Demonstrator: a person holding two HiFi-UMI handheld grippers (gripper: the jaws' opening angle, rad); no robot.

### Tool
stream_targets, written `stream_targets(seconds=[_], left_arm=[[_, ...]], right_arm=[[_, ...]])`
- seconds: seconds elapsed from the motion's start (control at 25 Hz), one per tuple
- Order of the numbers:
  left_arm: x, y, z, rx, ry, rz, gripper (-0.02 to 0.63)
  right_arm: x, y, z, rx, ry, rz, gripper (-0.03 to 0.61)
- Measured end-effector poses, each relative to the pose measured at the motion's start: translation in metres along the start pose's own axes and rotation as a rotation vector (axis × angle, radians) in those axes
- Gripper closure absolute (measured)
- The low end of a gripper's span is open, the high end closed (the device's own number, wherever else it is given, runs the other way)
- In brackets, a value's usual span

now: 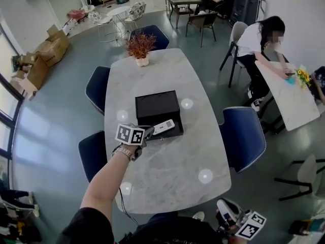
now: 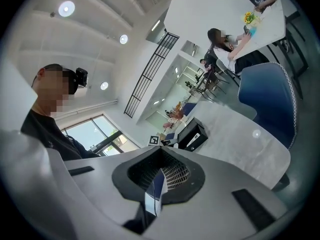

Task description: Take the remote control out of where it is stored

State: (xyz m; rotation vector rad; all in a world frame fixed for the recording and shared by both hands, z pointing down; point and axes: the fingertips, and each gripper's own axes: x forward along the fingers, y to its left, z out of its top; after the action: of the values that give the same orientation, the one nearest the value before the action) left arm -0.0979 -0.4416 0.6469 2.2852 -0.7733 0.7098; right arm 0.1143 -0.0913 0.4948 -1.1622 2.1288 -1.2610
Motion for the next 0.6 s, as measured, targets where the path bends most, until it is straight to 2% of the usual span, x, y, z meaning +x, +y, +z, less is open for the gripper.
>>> stream_targets(seconds=[0.28,0.48,0.6], left_arm=[[0.039,0.029,-0.01,0.104,0.224,-0.031,0.606],[0.052,0.043,-0.01,0.247,0.321,0.004,0.604],[0.061,0.045,-0.016,0.33,0.395,-0.008,0.594]], right_arm=[[0.005,-0.005,-0.002,0.014,-0.026,-0.057,0.569],[0.007,-0.008,0.0,0.028,-0.054,-0.085,0.569],[0.01,-0.01,0.002,0.035,-0.069,-0.093,0.569]])
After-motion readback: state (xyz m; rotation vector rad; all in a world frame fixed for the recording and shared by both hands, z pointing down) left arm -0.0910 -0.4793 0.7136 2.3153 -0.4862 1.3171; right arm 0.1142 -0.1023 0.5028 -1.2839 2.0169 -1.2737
